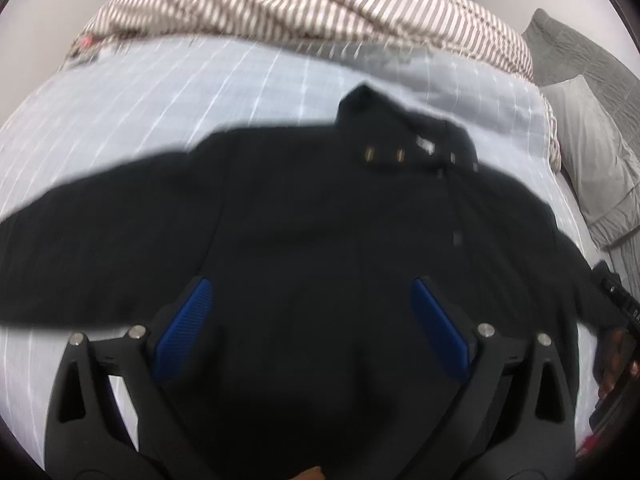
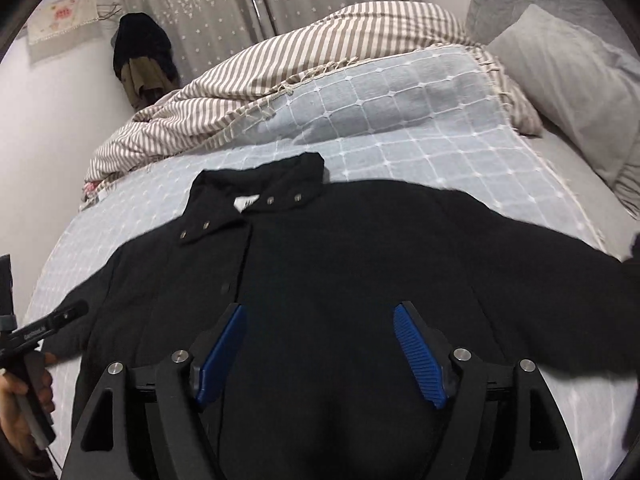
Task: Fold large clothes
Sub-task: 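Release the collar with both grippers and lay the jacket flat, then grasp one side of the black jacket with the left gripper and fold it inward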
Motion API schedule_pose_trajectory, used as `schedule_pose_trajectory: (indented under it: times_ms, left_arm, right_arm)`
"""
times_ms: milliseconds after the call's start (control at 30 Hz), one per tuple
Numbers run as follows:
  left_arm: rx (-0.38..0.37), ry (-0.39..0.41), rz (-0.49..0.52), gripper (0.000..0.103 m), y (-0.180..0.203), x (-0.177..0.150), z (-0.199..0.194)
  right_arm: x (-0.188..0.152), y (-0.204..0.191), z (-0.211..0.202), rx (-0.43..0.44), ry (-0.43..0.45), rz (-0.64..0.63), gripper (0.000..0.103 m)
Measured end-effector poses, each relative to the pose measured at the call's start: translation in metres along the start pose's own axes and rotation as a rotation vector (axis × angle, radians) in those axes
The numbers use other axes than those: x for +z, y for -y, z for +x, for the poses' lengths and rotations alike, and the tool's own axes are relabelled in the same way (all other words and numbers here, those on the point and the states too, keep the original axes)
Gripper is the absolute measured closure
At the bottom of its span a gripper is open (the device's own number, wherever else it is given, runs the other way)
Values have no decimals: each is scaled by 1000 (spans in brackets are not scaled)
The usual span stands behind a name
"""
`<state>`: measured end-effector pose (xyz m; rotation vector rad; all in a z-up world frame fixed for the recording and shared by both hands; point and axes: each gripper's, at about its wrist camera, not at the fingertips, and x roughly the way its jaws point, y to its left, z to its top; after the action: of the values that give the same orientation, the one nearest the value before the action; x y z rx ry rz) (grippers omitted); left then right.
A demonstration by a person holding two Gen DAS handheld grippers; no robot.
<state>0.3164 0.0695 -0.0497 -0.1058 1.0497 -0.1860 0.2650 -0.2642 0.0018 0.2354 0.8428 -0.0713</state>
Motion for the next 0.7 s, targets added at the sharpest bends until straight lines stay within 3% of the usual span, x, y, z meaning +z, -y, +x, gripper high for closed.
schedule_pose_trajectory:
  times_ms: [167, 367, 567, 700]
  left_arm:
    - [-41, -15, -124, 4, -34, -54, -37]
    - [-71, -1, -239, 4, -79, -96, -56]
    - [0, 29, -399, 4, -145, -114, -46]
    - [6, 103, -513, 4, -189, -115, -39]
  right_arm:
    - [-41, 5, -42, -12, -20, 17, 20]
    - [-91, 3, -60, -41, -54, 26, 19]
    - [-112, -9, -38, 14, -132, 7, 19]
    - [-119, -17, -27, 30, -169, -28, 19]
